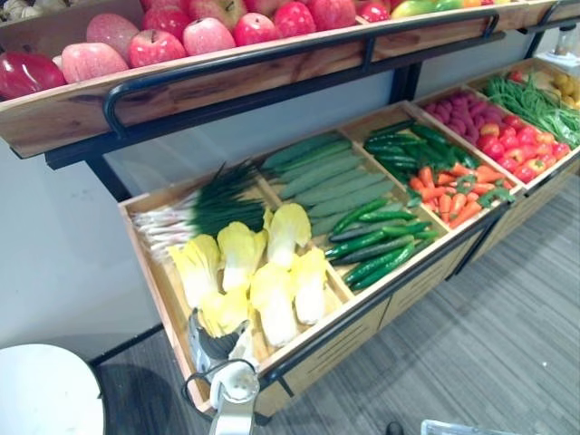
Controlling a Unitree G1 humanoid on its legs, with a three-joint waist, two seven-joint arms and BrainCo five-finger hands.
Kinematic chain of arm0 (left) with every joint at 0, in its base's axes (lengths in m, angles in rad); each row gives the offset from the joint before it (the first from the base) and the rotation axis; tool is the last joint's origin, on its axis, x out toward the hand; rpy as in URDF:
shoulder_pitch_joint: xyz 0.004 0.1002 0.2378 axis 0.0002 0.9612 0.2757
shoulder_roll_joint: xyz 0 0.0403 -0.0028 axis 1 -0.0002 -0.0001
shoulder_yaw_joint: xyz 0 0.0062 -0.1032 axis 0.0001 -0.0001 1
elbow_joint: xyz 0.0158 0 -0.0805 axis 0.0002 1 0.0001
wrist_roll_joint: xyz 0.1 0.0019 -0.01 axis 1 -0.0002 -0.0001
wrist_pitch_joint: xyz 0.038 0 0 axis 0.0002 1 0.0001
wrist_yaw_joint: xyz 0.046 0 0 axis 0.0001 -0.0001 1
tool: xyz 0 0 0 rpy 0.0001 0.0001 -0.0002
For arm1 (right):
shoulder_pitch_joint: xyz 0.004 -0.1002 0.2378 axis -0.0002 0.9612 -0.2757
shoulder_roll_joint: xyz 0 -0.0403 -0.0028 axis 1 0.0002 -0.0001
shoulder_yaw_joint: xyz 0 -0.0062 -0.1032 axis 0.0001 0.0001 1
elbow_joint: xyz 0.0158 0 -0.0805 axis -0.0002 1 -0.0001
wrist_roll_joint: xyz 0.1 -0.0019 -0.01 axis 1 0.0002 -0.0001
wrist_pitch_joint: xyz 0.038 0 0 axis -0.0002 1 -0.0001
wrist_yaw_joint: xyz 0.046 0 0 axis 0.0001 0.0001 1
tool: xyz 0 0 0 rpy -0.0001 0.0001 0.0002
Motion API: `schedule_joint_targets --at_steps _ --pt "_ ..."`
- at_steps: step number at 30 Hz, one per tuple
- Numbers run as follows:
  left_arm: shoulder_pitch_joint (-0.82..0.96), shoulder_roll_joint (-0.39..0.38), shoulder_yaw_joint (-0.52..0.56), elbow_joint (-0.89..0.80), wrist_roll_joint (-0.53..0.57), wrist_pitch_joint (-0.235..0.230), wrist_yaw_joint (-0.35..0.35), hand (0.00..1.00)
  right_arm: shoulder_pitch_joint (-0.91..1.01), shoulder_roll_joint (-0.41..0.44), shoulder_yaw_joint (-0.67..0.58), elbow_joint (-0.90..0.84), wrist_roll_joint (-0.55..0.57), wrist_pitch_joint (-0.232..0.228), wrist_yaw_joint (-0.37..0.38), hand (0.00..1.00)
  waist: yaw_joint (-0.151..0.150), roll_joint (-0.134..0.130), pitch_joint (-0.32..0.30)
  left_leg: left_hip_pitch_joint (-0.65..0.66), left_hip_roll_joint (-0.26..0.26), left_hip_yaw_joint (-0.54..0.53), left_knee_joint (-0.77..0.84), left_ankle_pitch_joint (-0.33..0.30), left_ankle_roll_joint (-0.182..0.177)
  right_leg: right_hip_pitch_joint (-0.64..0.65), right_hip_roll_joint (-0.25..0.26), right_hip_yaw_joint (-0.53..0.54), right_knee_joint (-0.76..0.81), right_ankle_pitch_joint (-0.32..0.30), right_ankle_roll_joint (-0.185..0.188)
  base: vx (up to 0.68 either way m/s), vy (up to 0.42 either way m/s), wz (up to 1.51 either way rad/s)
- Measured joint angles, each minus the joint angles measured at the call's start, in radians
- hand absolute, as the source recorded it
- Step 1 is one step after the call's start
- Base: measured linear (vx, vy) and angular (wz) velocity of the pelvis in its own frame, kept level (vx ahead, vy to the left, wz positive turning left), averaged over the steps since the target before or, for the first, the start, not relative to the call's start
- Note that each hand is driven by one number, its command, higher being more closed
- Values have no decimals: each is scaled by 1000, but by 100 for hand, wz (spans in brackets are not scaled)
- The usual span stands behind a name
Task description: Pick vegetable in the basket
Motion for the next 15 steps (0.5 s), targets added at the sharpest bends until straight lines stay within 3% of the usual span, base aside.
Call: schedule_joint_targets --at_steps 8,15 --pt "-23 0 28 213 0 5 5 0 -3 -5 28 1 0 -1 -6 100 -2 -5 6 -5 -2 0 0 -8 -6 -6 0 6 -10 0 0 -43 -32 -2" --pt "-74 -1 23 325 -2 2 52 0 -53 -44 49 32 0 -7 -7 100 -27 16 13 -38 -7 5 4 -14 -8 -59 6 40 -21 23 -2 3 -24 -13"
